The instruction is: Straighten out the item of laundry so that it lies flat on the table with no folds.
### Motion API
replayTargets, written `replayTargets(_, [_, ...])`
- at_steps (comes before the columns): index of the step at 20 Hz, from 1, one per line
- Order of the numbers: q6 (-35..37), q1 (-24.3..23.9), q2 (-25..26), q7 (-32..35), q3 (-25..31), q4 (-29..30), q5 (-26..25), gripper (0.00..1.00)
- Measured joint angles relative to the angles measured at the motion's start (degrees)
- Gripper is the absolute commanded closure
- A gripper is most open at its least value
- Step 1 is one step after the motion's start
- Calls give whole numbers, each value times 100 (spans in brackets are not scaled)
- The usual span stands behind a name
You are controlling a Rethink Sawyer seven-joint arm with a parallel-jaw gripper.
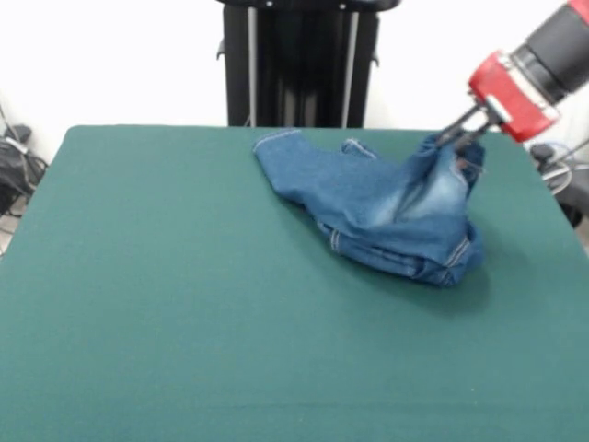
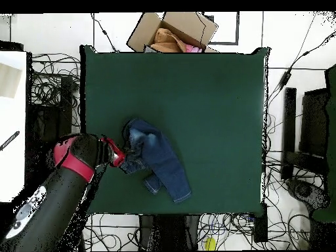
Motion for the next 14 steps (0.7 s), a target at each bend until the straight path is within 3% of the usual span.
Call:
replayTargets(7, [158, -10, -11, 0, 0, 129, -152, 100])
replayTargets(14, [1084, 329, 250, 0, 1, -174, -151, 100])
